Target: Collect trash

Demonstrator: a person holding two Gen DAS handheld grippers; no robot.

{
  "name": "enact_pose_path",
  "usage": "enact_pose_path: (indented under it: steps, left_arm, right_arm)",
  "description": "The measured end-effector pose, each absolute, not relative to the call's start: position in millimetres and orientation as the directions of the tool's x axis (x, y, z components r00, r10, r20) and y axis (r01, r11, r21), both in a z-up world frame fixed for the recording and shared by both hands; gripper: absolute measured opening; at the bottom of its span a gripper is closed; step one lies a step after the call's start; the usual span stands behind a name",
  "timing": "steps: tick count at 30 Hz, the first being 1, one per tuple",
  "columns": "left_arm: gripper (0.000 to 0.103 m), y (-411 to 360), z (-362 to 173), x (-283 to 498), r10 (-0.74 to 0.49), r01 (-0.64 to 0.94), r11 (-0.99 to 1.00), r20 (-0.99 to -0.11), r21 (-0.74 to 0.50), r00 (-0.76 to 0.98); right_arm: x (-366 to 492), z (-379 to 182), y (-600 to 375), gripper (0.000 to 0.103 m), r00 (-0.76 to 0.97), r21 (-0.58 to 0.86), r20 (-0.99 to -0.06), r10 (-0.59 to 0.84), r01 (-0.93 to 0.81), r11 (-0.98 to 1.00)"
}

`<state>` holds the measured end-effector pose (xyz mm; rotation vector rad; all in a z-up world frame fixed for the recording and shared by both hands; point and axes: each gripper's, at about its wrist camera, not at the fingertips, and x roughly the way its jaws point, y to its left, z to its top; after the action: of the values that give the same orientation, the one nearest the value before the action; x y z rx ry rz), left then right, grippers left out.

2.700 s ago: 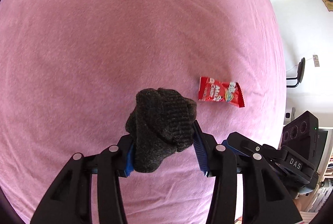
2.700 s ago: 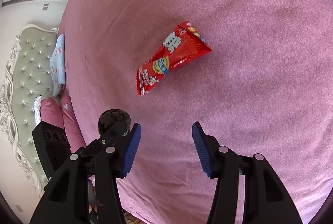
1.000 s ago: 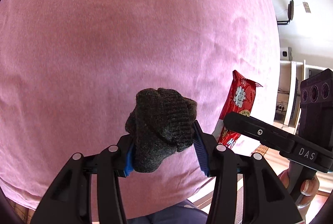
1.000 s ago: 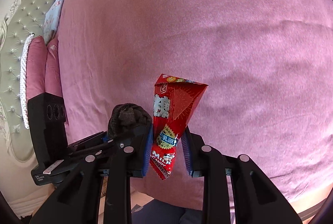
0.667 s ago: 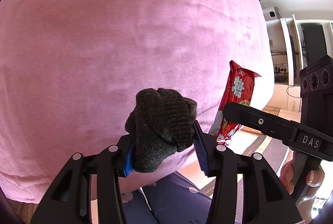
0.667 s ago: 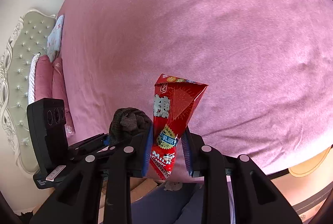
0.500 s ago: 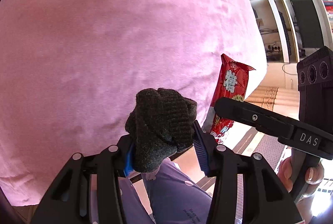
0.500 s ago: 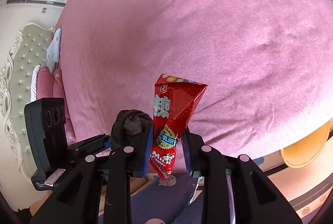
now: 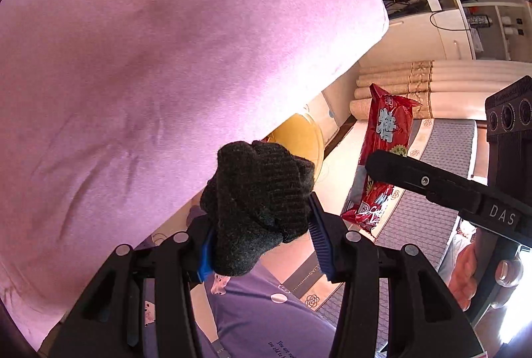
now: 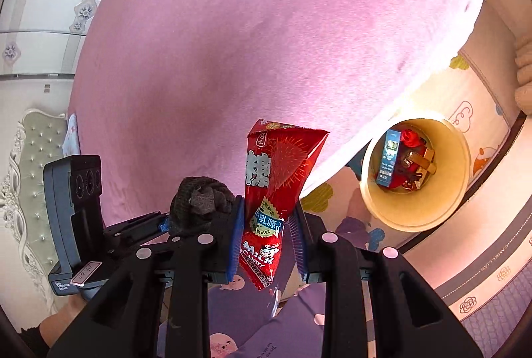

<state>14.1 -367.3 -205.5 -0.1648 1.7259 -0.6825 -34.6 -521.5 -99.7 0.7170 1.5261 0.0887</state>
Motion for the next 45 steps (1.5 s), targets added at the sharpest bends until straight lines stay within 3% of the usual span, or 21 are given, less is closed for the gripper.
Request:
enact_pose_path:
  steps: [13,14,18,21,33,45]
  left_arm:
    - [0.049,-500.9,-226.1,-39.3,-0.393,0.379,0.743,-0.817,-0.552,-0.421]
    - [0.051,-505.3,-228.4,-42.9,-0.395,0.377,0.737,-0.81,-0.561,-0.434]
    - [0.075,-522.2,-234.2,-56.2,-0.384,0.388,0.717,-0.792,-0.579,-0.474]
    - [0.075,-536.0,-238.9,-66.0,-0.341,0.427,0.712,-0.806,-0.558,-0.485]
    - [0.075,-523.9,-225.0,-69.1,-0.34,0.439,0.723,-0.828,-0.533,-0.446]
    - [0.075,-459.3,-189.1,-47.1,-0.431,0.35,0.77,-0.839,-0.534,-0.332]
  right_arm:
    - [-111.9,-131.3,-629.4,0.029,0.103,0.411,-0.9,0.424,0.528,0.743]
    - [-117.0,-133.3,-634.2,0.031,0.105,0.4,-0.905,0.412,0.539,0.741]
    - [-138.3,-142.4,-656.9,0.045,0.089,0.359,-0.92,0.383,0.584,0.728]
    - [-152.9,-145.2,-670.1,0.045,0.09,0.355,-0.919,0.383,0.611,0.707]
    - [-148.9,-139.0,-664.0,0.045,0.109,0.393,-0.904,0.413,0.592,0.704]
    - [-85.4,-105.8,-613.1,0.045,0.111,0.469,-0.876,0.47,0.424,0.775]
